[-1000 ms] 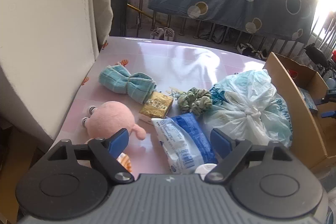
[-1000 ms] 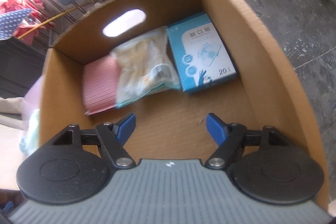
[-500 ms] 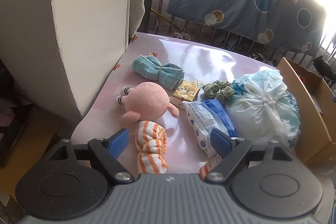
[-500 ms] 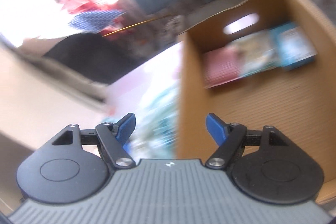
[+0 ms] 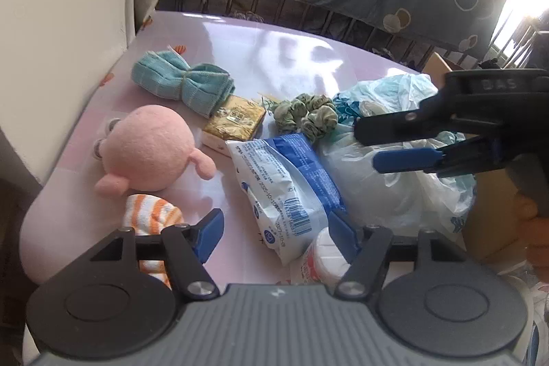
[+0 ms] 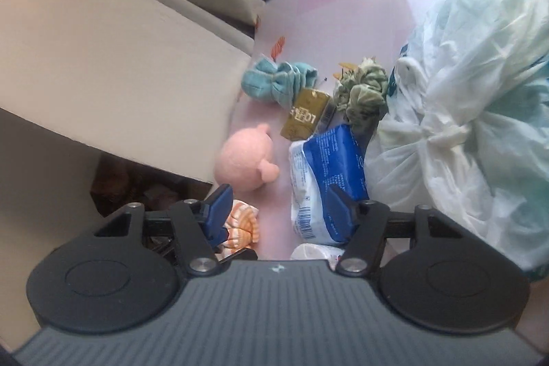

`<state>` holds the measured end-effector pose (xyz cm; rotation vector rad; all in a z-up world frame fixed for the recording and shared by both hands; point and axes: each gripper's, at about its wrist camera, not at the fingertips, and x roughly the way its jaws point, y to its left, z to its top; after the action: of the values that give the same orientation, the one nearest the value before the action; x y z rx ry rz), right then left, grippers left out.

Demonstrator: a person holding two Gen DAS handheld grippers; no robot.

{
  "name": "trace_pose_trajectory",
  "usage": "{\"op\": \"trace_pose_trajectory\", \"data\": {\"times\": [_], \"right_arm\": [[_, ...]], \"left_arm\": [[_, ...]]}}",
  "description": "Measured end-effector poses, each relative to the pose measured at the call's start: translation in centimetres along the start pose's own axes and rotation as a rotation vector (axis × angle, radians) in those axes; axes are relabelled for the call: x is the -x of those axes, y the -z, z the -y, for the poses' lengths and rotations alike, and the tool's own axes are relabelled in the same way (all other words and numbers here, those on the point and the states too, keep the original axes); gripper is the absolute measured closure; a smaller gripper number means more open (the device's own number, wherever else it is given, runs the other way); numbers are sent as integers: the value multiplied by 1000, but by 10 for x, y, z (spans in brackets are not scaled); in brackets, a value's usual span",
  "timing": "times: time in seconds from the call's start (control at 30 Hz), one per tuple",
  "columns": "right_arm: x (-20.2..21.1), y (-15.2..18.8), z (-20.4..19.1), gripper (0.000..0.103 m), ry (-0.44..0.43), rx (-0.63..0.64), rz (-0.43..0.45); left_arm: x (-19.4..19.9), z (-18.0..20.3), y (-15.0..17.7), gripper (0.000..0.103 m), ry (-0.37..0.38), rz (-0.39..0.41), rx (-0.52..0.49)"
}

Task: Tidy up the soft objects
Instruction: 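Reach the right tool down to the blue-and-white wet-wipes pack and close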

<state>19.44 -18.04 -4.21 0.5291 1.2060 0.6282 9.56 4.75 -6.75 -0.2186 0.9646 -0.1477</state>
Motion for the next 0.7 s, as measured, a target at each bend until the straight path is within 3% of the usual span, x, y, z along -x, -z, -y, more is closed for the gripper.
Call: {"op": "trace_pose_trajectory", "data": {"times": [0.17,0.37,0.7], "right_arm": [[-47,-11,-3,48,178,49,-65],[-86,-15,0,46,295,60,-132],[-108,-15,0,42,269,64,-177]], "left_arm": [[-42,-3,-9,38,10,-100,38],[-63,-6,-15,36,41,-146,40],[-80,-18,-19,35,94,-203,139]]}}
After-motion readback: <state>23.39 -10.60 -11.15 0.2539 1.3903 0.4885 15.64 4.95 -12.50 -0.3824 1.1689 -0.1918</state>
